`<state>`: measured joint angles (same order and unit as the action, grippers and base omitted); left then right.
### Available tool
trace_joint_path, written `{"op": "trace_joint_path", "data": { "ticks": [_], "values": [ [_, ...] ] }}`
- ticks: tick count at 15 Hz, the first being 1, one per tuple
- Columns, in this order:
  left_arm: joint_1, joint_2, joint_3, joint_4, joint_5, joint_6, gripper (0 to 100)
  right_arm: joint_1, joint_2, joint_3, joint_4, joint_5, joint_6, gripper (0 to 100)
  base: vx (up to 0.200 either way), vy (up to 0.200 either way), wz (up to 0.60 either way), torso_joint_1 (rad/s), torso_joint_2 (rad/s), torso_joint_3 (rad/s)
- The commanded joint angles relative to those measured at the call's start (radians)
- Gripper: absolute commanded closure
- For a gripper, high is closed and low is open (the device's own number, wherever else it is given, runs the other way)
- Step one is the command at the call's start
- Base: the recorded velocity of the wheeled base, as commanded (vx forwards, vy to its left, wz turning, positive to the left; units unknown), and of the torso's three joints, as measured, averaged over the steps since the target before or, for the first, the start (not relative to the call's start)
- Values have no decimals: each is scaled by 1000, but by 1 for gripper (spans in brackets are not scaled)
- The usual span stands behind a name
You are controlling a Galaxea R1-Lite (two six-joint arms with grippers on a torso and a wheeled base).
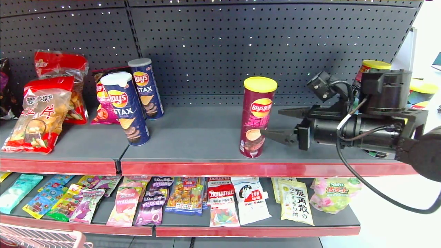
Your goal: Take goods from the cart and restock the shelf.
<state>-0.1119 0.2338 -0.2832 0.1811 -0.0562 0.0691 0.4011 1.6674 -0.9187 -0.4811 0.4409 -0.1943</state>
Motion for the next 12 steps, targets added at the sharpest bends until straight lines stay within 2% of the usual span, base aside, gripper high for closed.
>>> {"op": "trace_joint_path", "data": {
  "ticks": [1, 4, 5, 7, 9, 11, 12],
  "values": [
    [0, -1, 1, 0, 1, 0, 100, -25, -163, 109, 1, -7, 18, 0, 0, 0, 0, 0, 0, 0],
    [0, -1, 1, 0, 1, 0, 100, -44, -296, 201, 2, -44, 18, 0, 0, 0, 0, 0, 0, 0],
    [0, -7, 1, 0, 1, 0, 100, -62, -460, 297, 12, -96, 18, 0, 0, 0, 0, 0, 0, 0],
    [0, -14, 2, 0, 1, 0, 100, -99, -638, 399, 44, -111, 18, 0, 0, 0, 0, 0, 0, 0],
    [0, -16, 2, 0, 1, -2, 100, -185, -827, 428, 228, -123, 18, 0, 0, 0, 0, 0, 0, 0],
    [-2, -14, 2, 0, 1, 0, 100, -211, -1005, 426, 444, -125, 18, 0, 0, 0, 0, 0, 0, 0],
    [-2, -16, 2, 0, 1, 0, 100, -211, -1062, 426, 510, -128, 18, 0, 0, 0, 0, 0, 0, 0]
  ]
}}
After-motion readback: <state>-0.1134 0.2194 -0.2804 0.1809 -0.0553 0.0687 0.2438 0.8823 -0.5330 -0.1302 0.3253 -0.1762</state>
